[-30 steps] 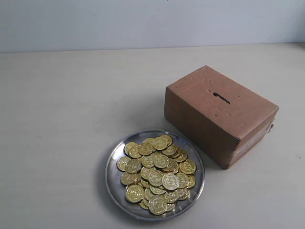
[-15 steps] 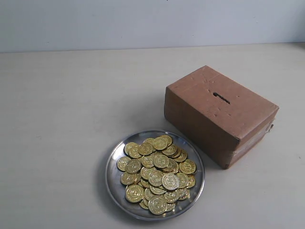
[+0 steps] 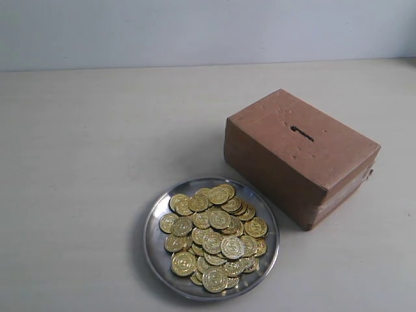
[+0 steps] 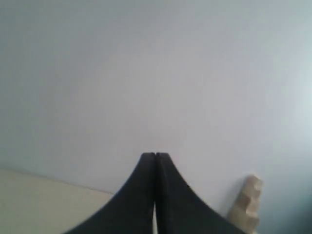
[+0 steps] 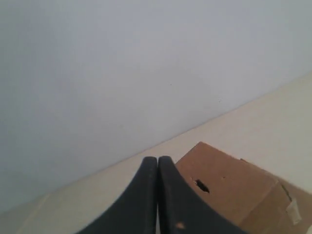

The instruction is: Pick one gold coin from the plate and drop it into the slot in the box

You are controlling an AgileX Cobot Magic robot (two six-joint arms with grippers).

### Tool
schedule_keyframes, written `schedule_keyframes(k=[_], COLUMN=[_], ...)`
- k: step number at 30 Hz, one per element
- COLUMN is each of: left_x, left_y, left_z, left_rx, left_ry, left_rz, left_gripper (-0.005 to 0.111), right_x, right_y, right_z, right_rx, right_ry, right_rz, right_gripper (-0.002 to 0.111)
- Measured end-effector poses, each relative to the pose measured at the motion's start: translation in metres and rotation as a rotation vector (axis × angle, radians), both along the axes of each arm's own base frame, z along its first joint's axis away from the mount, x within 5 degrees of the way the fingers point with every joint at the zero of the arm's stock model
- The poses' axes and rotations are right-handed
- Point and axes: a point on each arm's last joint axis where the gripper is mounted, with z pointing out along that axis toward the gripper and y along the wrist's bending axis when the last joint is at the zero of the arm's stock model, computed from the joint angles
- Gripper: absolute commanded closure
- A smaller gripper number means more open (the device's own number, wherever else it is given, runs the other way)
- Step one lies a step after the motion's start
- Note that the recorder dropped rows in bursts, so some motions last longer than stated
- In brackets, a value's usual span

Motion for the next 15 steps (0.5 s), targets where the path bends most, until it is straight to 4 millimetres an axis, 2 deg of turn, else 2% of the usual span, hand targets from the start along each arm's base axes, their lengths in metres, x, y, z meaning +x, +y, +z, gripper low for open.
schedule_keyframes(k=[3,6,8,11,15], left_x=[-0.003,0.0,0.006,0.025,0.05], left_y=[-0.017,-0.037,-0.049,-0.062,-0.073], left_z=[0.025,0.045,0.051,0.055,0.052], left_rx=[0.293,0.624,0.831,0.973,1.054], left_ry=[-0.157,-0.269,-0.311,-0.285,-0.228], left_rz=[-0.126,-0.278,-0.383,-0.492,-0.565], left_gripper=[0.107,0.107,0.107,0.107,0.107], right_x=[0.006,0.027,0.042,0.067,0.099], right_y=[0.003,0.007,0.011,0.021,0.038], right_z=[0.031,0.056,0.067,0.078,0.07], right_rx=[-0.168,-0.339,-0.422,-0.534,-0.624], right_ry=[0.05,0.162,0.242,0.341,0.472], right_rz=[0.041,0.112,0.181,0.318,0.497], right_gripper=[0.108,0.108,0.108,0.108,0.108])
